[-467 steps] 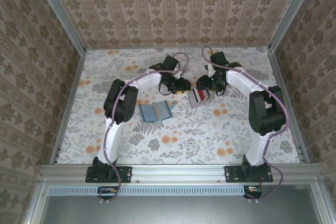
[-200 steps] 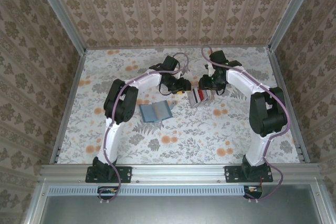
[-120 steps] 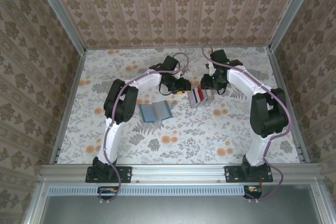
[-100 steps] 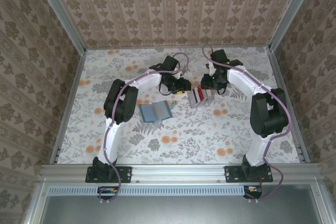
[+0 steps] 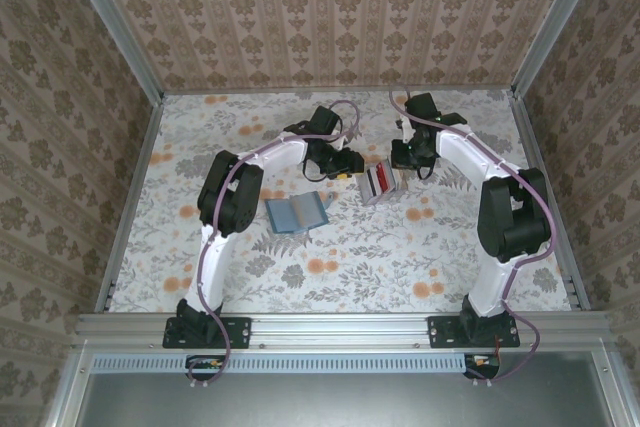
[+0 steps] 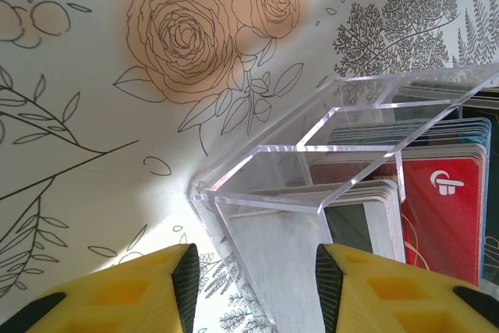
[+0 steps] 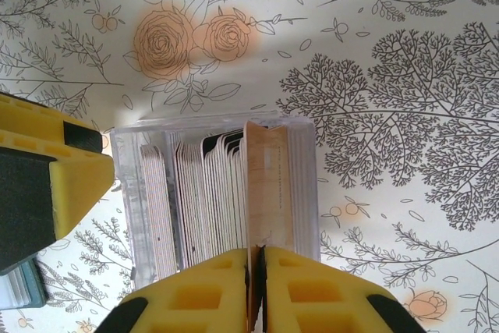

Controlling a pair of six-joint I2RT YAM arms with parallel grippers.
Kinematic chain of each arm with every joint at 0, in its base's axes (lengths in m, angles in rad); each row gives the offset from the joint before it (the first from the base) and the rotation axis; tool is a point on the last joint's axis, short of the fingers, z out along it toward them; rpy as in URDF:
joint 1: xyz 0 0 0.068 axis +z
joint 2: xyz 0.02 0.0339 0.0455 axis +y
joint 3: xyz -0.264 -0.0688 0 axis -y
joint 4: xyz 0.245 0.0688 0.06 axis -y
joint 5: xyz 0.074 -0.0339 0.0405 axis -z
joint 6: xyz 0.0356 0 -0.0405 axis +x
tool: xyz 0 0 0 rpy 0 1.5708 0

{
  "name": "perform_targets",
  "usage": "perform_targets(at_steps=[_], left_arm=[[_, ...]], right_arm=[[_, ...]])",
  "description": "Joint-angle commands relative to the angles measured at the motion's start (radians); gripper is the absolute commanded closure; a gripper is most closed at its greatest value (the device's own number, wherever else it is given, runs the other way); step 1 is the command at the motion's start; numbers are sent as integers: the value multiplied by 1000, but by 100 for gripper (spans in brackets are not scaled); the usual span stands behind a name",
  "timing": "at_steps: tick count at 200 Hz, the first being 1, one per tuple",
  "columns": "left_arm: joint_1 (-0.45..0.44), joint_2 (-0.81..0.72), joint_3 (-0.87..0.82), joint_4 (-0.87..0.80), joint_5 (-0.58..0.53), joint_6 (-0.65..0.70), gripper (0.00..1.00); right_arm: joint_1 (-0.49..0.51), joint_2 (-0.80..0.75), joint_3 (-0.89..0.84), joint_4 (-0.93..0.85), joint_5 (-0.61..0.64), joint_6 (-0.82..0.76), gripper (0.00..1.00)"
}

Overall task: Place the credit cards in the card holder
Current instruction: Pick up the credit card from the storage box.

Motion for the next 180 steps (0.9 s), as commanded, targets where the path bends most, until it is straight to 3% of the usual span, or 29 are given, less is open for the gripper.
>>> perform_targets(at_steps=[1, 103, 155, 180], left_arm=[[-11, 34, -3, -12, 3, -8, 54], [-6, -23, 71, -83, -3, 31, 52], [29, -132, 121, -205, -46, 112, 50], [59, -260, -13, -179, -99, 119, 51]], right_arm=[[2, -50, 12, -24, 8, -7, 93], [-13, -152, 20, -10, 56, -14, 98], [52, -280, -45, 78, 66, 18, 98], [111, -291, -77, 156, -69, 61, 98]])
